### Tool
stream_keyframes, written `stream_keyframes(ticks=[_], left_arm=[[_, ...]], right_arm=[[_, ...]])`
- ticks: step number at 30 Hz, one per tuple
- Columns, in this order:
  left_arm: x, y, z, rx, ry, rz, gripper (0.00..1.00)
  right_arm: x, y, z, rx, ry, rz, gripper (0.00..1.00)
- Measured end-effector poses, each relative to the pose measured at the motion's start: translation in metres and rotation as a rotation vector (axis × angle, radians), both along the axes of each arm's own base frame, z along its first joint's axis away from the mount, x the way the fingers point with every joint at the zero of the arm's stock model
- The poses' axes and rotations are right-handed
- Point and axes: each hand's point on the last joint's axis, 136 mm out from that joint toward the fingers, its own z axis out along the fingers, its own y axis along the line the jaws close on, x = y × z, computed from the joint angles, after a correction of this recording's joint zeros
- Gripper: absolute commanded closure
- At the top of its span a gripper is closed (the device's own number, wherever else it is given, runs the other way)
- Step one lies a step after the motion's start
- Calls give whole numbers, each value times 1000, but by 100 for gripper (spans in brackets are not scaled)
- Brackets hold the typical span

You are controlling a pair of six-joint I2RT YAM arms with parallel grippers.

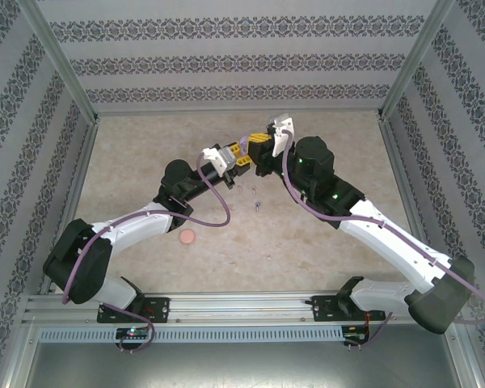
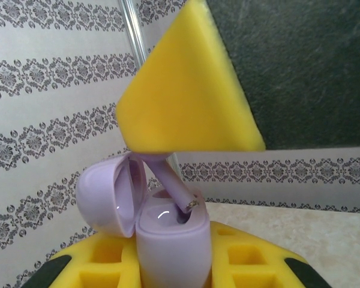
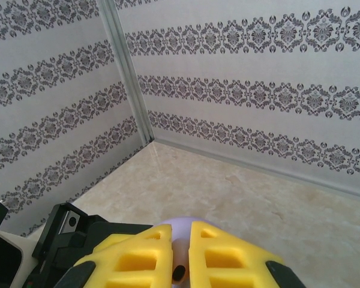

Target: Insert the wireless bluetooth earbuds into the charging case

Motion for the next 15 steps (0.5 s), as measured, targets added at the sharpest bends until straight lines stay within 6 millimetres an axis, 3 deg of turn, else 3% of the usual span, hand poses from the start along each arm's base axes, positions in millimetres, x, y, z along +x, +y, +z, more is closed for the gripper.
stream_keyframes(ticks=[15], left_arm=[[-3,-5,-10,27,36,-29,100]], right_arm=[[-11,11,-11,-140,-107,-30,92]])
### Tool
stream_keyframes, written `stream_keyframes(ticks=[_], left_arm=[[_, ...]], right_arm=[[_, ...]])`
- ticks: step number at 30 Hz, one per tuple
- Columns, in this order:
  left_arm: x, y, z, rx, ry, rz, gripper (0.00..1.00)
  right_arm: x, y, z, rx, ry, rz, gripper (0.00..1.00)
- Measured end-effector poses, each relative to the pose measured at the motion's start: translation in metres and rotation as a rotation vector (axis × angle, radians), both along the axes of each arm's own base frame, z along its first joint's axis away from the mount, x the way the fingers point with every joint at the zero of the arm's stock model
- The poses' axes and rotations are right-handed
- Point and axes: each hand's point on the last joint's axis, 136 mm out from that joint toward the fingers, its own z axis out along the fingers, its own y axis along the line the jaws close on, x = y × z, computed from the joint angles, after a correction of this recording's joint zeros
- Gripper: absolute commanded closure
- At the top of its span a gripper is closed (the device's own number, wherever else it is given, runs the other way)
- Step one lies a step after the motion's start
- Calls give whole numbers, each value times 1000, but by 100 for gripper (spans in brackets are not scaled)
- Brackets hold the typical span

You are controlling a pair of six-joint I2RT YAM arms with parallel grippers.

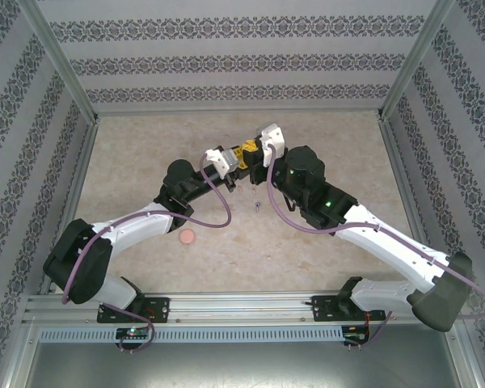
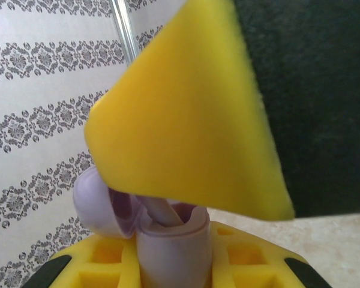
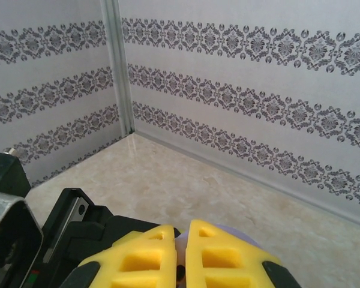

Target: Insert the wireless bluetooth earbuds into the charging case

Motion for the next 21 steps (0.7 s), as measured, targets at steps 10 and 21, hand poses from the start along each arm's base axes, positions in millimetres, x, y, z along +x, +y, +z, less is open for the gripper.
stream_keyframes(ticks=[10,21], left_arm=[[-1,-1,-4,9,13,-11,100],[-1,-2,7,-10,-1,-17,100]], right_arm=[[3,-9,-1,33,14,-40,94],[18,-32,21,213,98,-44,94]])
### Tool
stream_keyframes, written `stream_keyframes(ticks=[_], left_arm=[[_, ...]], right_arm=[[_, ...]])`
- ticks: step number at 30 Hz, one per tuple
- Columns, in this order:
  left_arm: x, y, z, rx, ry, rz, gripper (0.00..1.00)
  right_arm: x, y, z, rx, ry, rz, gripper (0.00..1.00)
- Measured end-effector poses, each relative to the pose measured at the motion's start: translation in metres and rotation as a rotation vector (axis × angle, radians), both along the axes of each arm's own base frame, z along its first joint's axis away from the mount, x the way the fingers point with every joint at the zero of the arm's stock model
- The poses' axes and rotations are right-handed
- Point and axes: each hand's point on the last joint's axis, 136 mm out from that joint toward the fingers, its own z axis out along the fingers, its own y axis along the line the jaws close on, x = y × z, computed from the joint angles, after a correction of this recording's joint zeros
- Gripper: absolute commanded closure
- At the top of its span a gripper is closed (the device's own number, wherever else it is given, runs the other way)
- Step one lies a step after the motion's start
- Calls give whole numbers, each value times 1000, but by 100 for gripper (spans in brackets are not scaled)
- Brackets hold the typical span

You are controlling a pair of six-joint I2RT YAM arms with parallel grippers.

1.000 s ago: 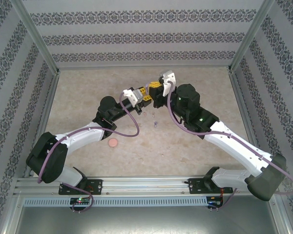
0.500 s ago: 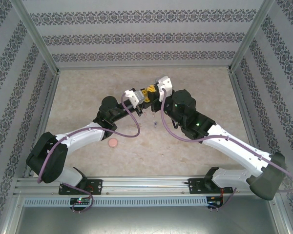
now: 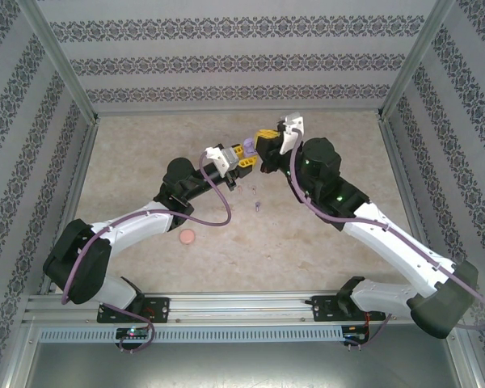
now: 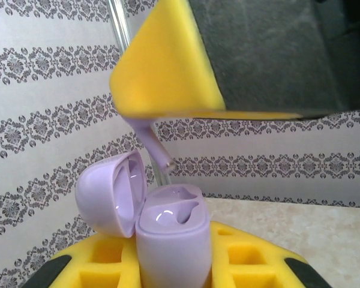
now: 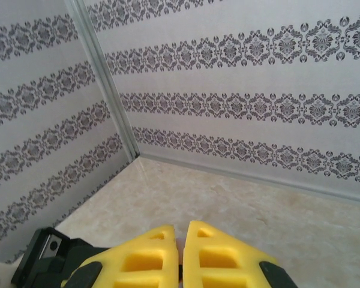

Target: Insert the wireless bluetooth earbuds into the charging case

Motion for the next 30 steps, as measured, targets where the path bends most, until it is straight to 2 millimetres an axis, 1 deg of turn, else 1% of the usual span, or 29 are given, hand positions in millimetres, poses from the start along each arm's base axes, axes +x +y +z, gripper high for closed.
stream_keyframes(ticks=[2,6,13,17,30], left_arm=[[0,0,1,-3,2,-1,100],[0,-1,2,-6,1,-5,100],[-1,-1,6,-9,-5,-8,100],[-1,-1,5,-9,-5,-8,100],[0,-1,4,-6,0,-8,100]], right_arm=[[0,-1,2,26,11,10,94],[-4,5,3,48,27,48,94],[-9,10,0,52,37,89,94],[-10,9,-5,46,46,90,94],[-8,6,-6,41,37,80,96]])
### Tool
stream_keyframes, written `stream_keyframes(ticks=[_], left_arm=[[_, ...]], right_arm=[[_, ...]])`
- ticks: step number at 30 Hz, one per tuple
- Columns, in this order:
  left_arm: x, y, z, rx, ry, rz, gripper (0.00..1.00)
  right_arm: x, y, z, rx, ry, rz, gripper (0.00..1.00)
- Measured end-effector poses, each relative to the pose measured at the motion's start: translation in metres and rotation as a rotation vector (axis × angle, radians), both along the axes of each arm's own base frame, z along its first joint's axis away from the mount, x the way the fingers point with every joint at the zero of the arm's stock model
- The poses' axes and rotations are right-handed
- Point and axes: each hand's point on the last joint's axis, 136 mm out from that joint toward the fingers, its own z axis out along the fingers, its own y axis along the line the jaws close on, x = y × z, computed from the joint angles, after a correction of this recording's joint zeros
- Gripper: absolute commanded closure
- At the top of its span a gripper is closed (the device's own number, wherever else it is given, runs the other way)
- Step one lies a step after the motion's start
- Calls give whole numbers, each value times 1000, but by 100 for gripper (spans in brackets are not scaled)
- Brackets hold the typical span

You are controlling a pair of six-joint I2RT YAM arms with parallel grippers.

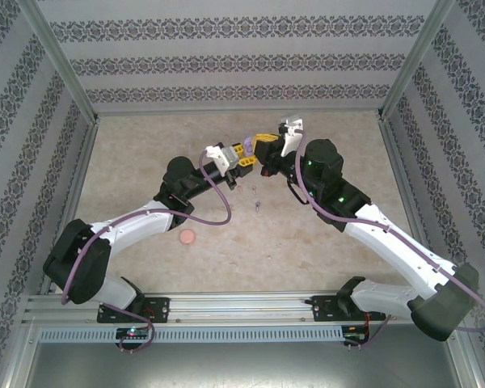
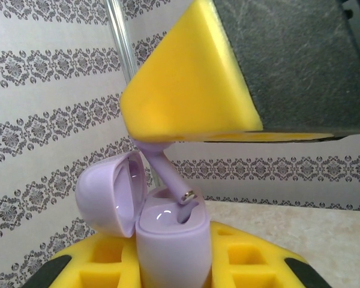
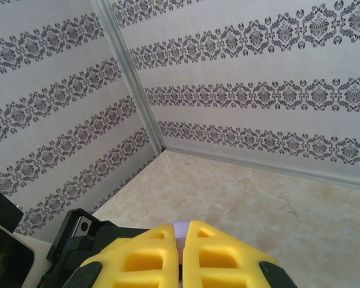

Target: Insert the wireless bluetooth earbuds into the charging case

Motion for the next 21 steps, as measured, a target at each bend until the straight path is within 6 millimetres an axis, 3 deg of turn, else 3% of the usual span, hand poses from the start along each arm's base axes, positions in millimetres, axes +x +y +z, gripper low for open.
stream_keyframes(ticks=[21], left_arm=[[-4,-5,-8,23,24,-29,100]], right_arm=[[-11,3,-10,-98,-60,-14,99]])
